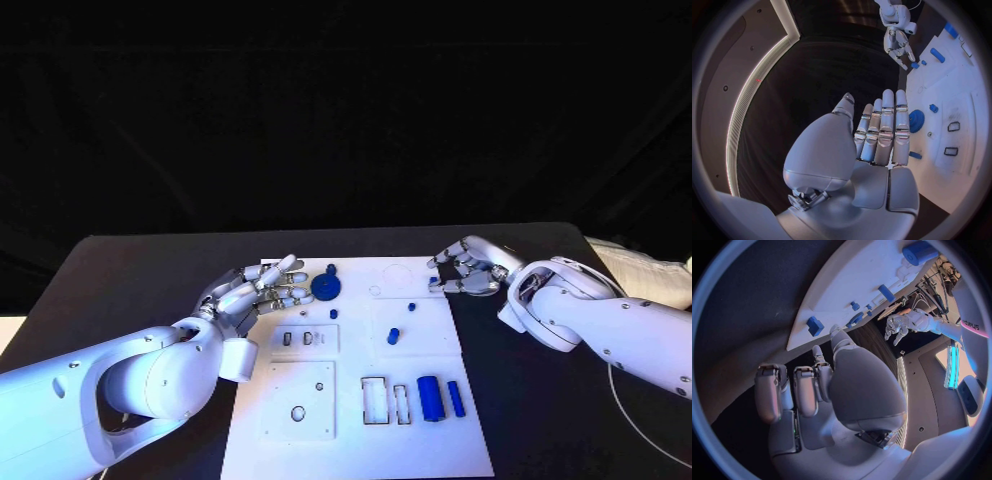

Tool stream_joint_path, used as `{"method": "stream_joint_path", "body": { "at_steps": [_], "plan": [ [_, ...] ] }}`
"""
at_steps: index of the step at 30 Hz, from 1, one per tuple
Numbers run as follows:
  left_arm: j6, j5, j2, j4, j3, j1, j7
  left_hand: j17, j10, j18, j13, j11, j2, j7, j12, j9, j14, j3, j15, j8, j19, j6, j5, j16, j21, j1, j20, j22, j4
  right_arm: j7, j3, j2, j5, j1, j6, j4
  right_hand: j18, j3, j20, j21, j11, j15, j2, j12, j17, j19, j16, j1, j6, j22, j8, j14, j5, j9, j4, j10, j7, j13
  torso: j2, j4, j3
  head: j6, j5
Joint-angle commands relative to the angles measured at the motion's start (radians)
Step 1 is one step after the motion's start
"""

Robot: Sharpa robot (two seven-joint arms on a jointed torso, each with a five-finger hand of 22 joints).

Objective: Assemble the parts on the task board

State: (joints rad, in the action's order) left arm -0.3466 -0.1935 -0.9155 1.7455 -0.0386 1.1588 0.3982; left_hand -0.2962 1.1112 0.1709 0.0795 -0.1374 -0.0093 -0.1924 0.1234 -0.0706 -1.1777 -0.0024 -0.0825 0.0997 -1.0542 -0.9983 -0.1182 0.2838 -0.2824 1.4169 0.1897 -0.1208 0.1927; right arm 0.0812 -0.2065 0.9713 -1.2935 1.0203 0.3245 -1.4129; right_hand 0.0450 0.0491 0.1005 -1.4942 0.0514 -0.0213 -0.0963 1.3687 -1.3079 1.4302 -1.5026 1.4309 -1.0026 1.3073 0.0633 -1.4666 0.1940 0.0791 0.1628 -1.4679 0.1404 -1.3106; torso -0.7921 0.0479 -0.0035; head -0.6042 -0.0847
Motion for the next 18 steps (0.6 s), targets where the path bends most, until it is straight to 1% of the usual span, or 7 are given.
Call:
{"method": "stream_joint_path", "body": {
  "at_steps": [1, 5, 10, 12, 15, 16, 18],
  "plan": [
    [0.024, 0.008, 0.001, 0.0, 0.0, 0.0, 0.013, -0.002, -0.006, 0.011, -0.001, -0.002, 0.007, -0.004, -0.006, 0.001, 0.007, 0.0, -0.002, -0.005, -0.003, 0.004, -0.002, 0.002, 0.003, 0.001, 0.005, 0.001, -0.004, 0.019, 0.0, -0.005, -0.02, -0.004, -0.023, 0.007, 0.002, 0.002, -0.001, 0.005, 0.006, 0.008, 0.004, -0.001, -0.122, -0.006, 0.0, 0.013, -0.007, 0.064, 0.003, -0.074, 0.005, 0.002, -0.007, -0.014, 0.004, -0.117, 0.0, 0.0, 0.0002, -0.003, 0.002],
    [0.025, 0.008, 0.001, 0.0, 0.0, 0.0, 0.008, -0.002, -0.006, 0.011, -0.001, -0.002, 0.008, -0.004, -0.006, 0.001, 0.007, -0.001, -0.002, -0.005, -0.003, 0.004, -0.002, 0.003, 0.003, 0.002, 0.005, 0.001, -0.005, 0.017, 0.0, -0.01, -0.026, -0.006, -0.039, 0.019, 0.001, 0.003, -0.002, 0.003, 0.005, 0.007, 0.009, 0.005, -0.13, -0.002, -0.004, 0.017, -0.014, 0.069, 0.006, -0.076, 0.007, 0.003, -0.011, -0.017, 0.004, -0.121, -0.001, 0.0003, 0.0, -0.005, 0.002],
    [0.025, 0.008, 0.002, -0.002, 0.0, 0.0, 0.007, -0.002, -0.006, 0.011, -0.001, -0.002, 0.008, -0.004, -0.006, 0.001, 0.007, -0.001, -0.002, -0.005, -0.003, 0.004, -0.002, 0.003, 0.003, 0.002, 0.005, 0.001, -0.005, 0.017, 0.0, -0.014, -0.029, -0.009, -0.046, 0.026, -0.001, 0.004, -0.002, 0.001, 0.004, 0.007, 0.013, 0.01, -0.135, 0.002, -0.006, 0.019, -0.02, 0.074, 0.008, -0.077, 0.008, 0.005, -0.014, -0.02, 0.003, -0.125, 0.0, -0.0002, 0.0012, -0.008, 0.004],
    [0.026, 0.008, 0.002, -0.003, 0.0, 0.0, 0.006, -0.002, -0.006, 0.011, -0.001, -0.002, 0.008, -0.004, -0.006, 0.001, 0.007, -0.001, -0.002, -0.005, -0.003, 0.004, -0.002, 0.003, 0.003, 0.002, 0.005, 0.001, -0.005, 0.017, 0.0, -0.016, -0.03, -0.01, -0.047, 0.029, -0.001, 0.005, -0.002, 0.0, 0.003, 0.007, 0.016, 0.012, -0.137, 0.003, -0.007, 0.02, -0.023, 0.076, 0.008, -0.078, 0.009, 0.005, -0.015, -0.021, 0.002, -0.126, 0.0, -0.0009, 0.0013, -0.006, 0.005],
    [0.026, 0.008, 0.003, -0.004, 0.0, 0.0, 0.005, -0.002, -0.006, 0.011, -0.001, -0.002, 0.008, -0.004, -0.006, 0.001, 0.007, -0.001, -0.002, -0.005, -0.003, 0.004, -0.002, 0.003, 0.003, 0.002, 0.005, 0.001, -0.005, 0.017, 0.0, -0.018, -0.03, -0.011, -0.048, 0.035, -0.002, 0.008, -0.003, -0.001, 0.002, 0.006, 0.022, 0.014, -0.139, 0.005, -0.008, 0.022, -0.03, 0.079, 0.01, -0.078, 0.008, 0.006, -0.018, -0.022, 0.001, -0.128, 0.0, -0.001, 0.0014, -0.007, 0.004],
    [0.026, 0.008, 0.003, -0.004, 0.0, 0.0, 0.005, -0.002, -0.006, 0.011, -0.001, -0.002, 0.008, -0.004, -0.006, 0.001, 0.007, -0.001, -0.002, -0.005, -0.003, 0.004, -0.002, 0.003, 0.003, 0.002, 0.005, 0.001, -0.005, 0.017, 0.0, -0.019, -0.03, -0.012, -0.049, 0.037, -0.002, 0.011, -0.003, -0.002, 0.002, 0.005, 0.028, 0.016, -0.14, 0.006, -0.009, 0.024, -0.034, 0.08, 0.011, -0.079, 0.004, 0.007, -0.019, -0.023, 0.0, -0.129, 0.0, -0.0011, 0.0012, -0.008, 0.004],
    [0.026, 0.008, 0.004, -0.004, 0.0, 0.0, 0.005, -0.002, -0.006, 0.011, -0.001, -0.002, 0.008, -0.004, -0.006, 0.001, 0.007, -0.001, -0.002, -0.005, -0.003, 0.004, -0.002, 0.003, 0.003, 0.002, 0.005, 0.001, -0.005, 0.018, 0.0, -0.022, -0.03, -0.013, -0.051, 0.042, -0.002, 0.02, -0.005, -0.003, 0.0, 0.003, 0.041, 0.018, -0.142, 0.008, -0.01, 0.029, -0.043, 0.083, 0.012, -0.079, -0.019, 0.008, -0.023, -0.024, -0.002, -0.131, 0.0, -0.0012, 0.0011, -0.008, 0.004]
  ]
}}
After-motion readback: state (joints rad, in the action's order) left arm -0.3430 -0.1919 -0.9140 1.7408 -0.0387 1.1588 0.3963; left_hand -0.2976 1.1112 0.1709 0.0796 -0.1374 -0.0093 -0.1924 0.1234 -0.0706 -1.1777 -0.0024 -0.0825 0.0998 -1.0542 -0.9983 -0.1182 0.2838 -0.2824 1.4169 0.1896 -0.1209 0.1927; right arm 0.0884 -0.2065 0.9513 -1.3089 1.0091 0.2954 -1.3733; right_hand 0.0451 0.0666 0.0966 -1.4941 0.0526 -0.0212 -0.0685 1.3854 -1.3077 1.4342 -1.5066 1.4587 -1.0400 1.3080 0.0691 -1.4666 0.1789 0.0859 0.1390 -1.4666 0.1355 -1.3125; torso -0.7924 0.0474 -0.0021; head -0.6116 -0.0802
